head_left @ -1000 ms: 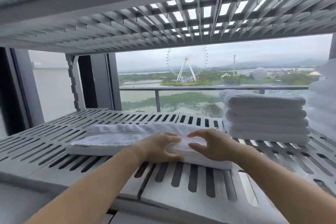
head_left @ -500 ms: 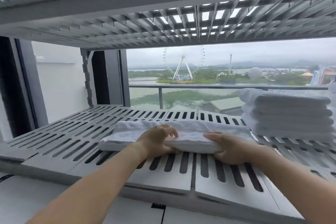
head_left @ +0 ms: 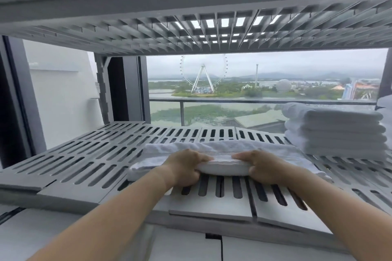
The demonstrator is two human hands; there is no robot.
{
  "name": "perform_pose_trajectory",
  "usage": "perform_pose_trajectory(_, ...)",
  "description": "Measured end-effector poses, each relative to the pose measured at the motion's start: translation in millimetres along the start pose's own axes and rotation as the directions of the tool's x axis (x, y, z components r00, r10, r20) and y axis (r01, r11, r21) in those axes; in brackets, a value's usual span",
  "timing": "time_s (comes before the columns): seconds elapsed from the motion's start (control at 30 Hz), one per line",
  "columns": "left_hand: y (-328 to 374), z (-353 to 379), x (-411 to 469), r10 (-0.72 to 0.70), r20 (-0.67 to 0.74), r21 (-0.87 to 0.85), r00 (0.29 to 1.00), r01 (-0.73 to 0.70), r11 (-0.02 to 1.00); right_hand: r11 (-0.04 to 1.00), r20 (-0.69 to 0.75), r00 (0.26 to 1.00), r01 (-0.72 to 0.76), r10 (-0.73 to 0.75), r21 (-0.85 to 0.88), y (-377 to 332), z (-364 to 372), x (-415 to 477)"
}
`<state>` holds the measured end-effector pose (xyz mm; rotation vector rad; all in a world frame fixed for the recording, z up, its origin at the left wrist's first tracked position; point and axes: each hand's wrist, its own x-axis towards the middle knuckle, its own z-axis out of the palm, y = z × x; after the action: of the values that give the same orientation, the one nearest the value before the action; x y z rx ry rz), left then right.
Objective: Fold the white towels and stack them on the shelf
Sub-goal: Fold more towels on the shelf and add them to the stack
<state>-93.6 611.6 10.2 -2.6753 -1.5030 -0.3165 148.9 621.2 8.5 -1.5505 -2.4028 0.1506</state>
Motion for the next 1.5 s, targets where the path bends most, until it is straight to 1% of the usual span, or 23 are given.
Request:
perform_pose_trajectory(0.03,-2,1,-1,-0.003,0.011,-0.043,1.000,0.003,0.999,0.997,-0.018,1.000,-0.009,0.010,0.073,-2,0,2)
perform_pose_trajectory(0.1,-5,1,-1,-0.021,0.020,-0.215,1.000,0.025,0.976,0.987,-0.078,0.997,-0.007,0.020,0.161,-7,0,12)
perform_pose_trajectory(0.13,-7,-1,2,-0.032,0.020,-0.305,0.999,0.037,0.952,0.983,-0.095,0.995,-0.004,0.022,0.184,-10,0,19)
perform_pose_trajectory(0.17,-10,-2,6,-0.042,0.016,-0.358,0.999,0.045,0.932,0.982,-0.097,0.995,-0.008,0.027,0.190,-13,1,28)
perform_pose_trajectory(0.2,-12,-3,12,-0.049,0.014,-0.366,0.999,0.051,0.929,0.984,-0.085,0.996,-0.020,0.035,0.175,-17,3,36)
perform_pose_trajectory(0.27,-15,-2,26,-0.059,0.024,-0.315,0.998,0.064,0.947,0.991,-0.038,0.997,-0.058,0.063,0.124,-23,9,54)
perform_pose_trajectory(0.4,-24,5,51,-0.093,0.066,-0.227,0.993,0.106,0.968,0.992,0.011,0.996,-0.089,0.088,0.091,-32,23,84)
perform_pose_trajectory(0.47,-33,16,56,-0.156,0.124,-0.148,0.980,0.174,0.974,0.995,0.064,0.993,-0.100,0.100,0.010,-30,32,92)
perform_pose_trajectory(0.57,-44,33,53,-0.288,0.186,-0.062,0.939,0.304,0.951,0.973,0.105,0.971,-0.205,0.216,-0.109,-21,41,97)
perform_pose_trajectory(0.67,-56,35,46,-0.371,0.202,-0.017,0.906,0.382,0.924,0.950,0.093,0.952,-0.276,0.291,-0.148,-14,43,98)
perform_pose_trajectory(0.73,-64,34,41,-0.399,0.214,0.015,0.892,0.405,0.914,0.940,0.098,0.941,-0.307,0.323,-0.151,-12,42,97)
perform_pose_trajectory(0.8,-68,33,38,-0.397,0.221,0.030,0.891,0.401,0.916,0.933,0.096,0.937,-0.318,0.337,-0.171,-12,42,97)
perform_pose_trajectory(0.87,-68,29,41,-0.378,0.220,0.041,0.899,0.379,0.925,0.937,0.089,0.943,-0.301,0.319,-0.176,-16,40,98)
perform_pose_trajectory(0.9,-67,27,44,-0.356,0.208,0.041,0.911,0.356,0.934,0.951,0.096,0.954,-0.267,0.284,-0.159,-20,40,99)
perform_pose_trajectory(1.0,-66,26,50,-0.264,0.128,0.015,0.956,0.264,0.964,0.991,0.138,0.985,-0.091,0.104,-0.098,-31,43,101)
perform_pose_trajectory(1.03,-68,29,49,-0.257,0.129,-0.007,0.958,0.260,0.965,0.992,0.149,0.985,-0.069,0.084,-0.104,-31,44,101)
perform_pose_trajectory(1.07,-69,32,48,-0.266,0.145,-0.032,0.953,0.273,0.961,0.990,0.151,0.984,-0.079,0.097,-0.120,-29,44,99)
perform_pose_trajectory(1.13,-74,36,45,-0.291,0.177,-0.053,0.940,0.304,0.951,0.977,0.136,0.975,-0.155,0.175,-0.147,-18,41,92)
perform_pose_trajectory(1.23,-81,36,43,-0.306,0.186,-0.041,0.934,0.319,0.947,0.946,0.125,0.944,-0.284,0.305,-0.157,3,31,75)
perform_pose_trajectory(1.3,-81,34,41,-0.308,0.181,-0.032,0.934,0.318,0.947,0.930,0.118,0.928,-0.333,0.352,-0.155,11,28,66)
perform_pose_trajectory(1.4,-78,32,38,-0.293,0.190,-0.025,0.937,0.303,0.953,0.928,0.127,0.925,-0.336,0.357,-0.161,9,26,62)
perform_pose_trajectory(1.5,-84,26,31,-0.256,0.197,-0.028,0.947,0.266,0.964,0.947,0.145,0.943,-0.275,0.299,-0.165,-5,25,69)
